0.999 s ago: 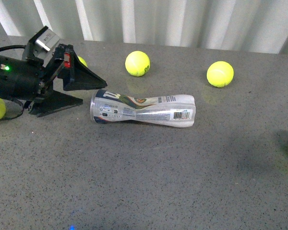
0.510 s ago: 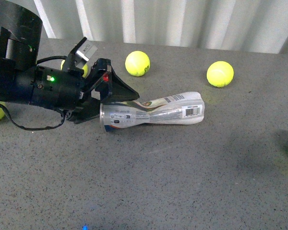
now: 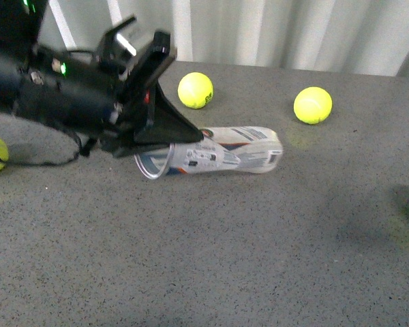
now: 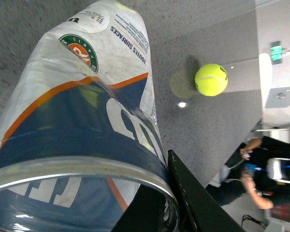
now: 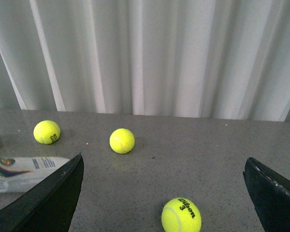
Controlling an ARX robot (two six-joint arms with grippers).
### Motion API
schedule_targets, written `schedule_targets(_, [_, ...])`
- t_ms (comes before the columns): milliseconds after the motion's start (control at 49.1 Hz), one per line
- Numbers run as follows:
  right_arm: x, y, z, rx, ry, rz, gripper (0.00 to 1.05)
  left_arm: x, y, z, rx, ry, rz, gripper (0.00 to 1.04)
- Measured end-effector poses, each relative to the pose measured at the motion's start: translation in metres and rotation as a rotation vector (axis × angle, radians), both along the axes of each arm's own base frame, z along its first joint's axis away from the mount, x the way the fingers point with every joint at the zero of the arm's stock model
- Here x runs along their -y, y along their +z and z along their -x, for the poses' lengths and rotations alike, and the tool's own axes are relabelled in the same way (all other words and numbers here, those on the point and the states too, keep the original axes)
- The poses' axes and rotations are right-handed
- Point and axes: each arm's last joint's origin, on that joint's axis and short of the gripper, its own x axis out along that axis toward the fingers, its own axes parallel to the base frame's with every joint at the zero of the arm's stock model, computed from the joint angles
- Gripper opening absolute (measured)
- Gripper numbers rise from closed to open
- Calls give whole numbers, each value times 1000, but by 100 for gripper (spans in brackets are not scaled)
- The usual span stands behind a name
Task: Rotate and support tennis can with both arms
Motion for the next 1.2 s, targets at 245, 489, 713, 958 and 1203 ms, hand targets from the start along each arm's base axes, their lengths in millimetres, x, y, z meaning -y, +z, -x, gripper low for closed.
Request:
schedule_targets(245, [0,0,0,0,0,0,97,16,146,-7,292,-167,-439,4])
schedule_targets(489, [0,0,0,0,0,0,97,51,201,-7,400,-571,-959,4])
schedule_targets(713, [0,0,0,0,0,0,97,75,176,-15,360,-852,-1153,4])
schedule_targets(958, [0,0,0,0,0,0,97,91,152,-19,338,-951,-1257,4])
schedule_targets(1203, [0,0,0,0,0,0,97,110,90,-15,238,-1144,-1293,4])
